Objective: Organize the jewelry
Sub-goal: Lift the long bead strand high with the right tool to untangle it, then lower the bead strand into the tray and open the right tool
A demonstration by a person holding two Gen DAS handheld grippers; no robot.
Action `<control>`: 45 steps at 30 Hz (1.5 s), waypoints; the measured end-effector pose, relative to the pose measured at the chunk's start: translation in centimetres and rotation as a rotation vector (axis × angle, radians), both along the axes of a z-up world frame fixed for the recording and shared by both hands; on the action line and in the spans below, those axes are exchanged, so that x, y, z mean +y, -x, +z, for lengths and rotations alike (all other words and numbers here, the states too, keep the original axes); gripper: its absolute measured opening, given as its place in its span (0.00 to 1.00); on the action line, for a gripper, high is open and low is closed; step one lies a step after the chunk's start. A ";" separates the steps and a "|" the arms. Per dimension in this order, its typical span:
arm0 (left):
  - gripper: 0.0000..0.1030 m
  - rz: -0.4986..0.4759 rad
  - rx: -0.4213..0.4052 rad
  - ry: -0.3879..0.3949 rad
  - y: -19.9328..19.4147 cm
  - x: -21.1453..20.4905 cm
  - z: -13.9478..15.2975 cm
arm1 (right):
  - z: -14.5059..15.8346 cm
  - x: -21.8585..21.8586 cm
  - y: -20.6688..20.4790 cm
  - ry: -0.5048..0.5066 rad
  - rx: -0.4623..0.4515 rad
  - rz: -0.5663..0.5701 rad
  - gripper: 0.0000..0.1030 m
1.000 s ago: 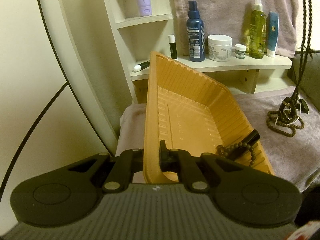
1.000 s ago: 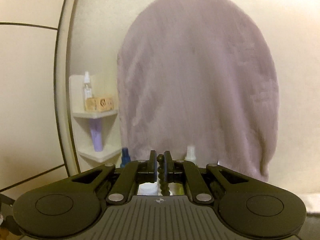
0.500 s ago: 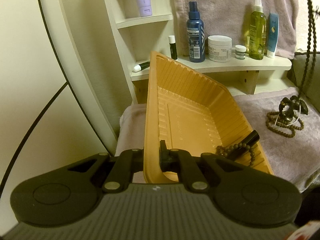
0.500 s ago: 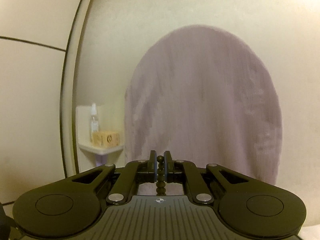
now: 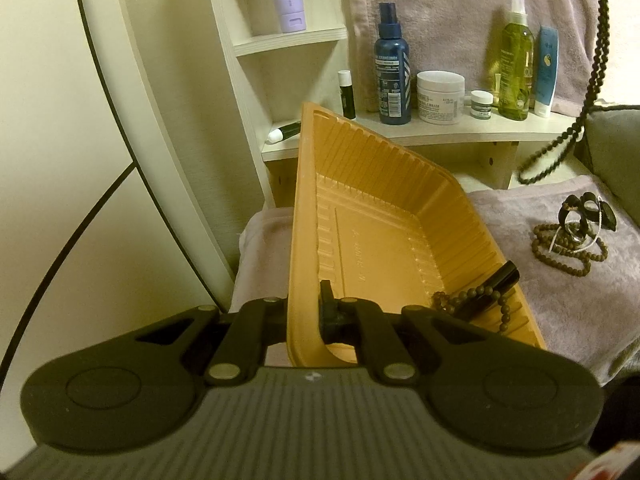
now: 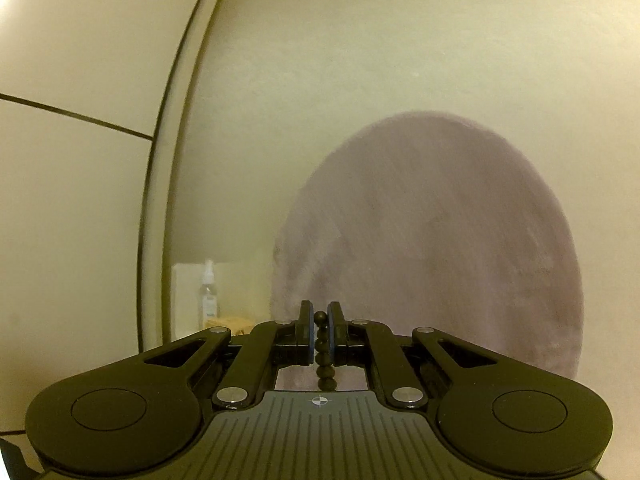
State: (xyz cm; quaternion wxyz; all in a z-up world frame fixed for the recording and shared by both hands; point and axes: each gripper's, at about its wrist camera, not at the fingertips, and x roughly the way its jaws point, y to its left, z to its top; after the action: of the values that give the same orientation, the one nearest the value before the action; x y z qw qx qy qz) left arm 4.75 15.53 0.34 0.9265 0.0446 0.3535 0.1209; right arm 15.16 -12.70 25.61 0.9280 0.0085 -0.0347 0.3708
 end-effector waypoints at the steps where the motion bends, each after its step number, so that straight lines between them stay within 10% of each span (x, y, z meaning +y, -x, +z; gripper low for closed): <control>1: 0.06 0.000 0.000 0.000 0.0 0.0 0.0 | 0.3 0.2 0.0 -0.004 0.000 0.010 0.06; 16: 0.06 -0.006 0.000 0.009 0.0 0.4 -0.1 | 1.6 5.4 0.9 -0.048 0.023 0.206 0.06; 32: 0.06 -0.005 0.000 0.010 0.0 0.3 -0.1 | -15.9 11.0 -3.1 0.154 0.493 0.289 0.06; 45: 0.06 -0.002 0.000 0.018 0.1 0.5 -0.2 | -20.7 12.1 -4.6 0.232 0.631 0.292 0.06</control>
State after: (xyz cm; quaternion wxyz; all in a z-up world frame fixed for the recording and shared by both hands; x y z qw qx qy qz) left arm 4.69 16.03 0.18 0.9271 0.0365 0.3544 0.1167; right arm 19.74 -0.63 4.89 0.8252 0.0218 0.2972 0.4799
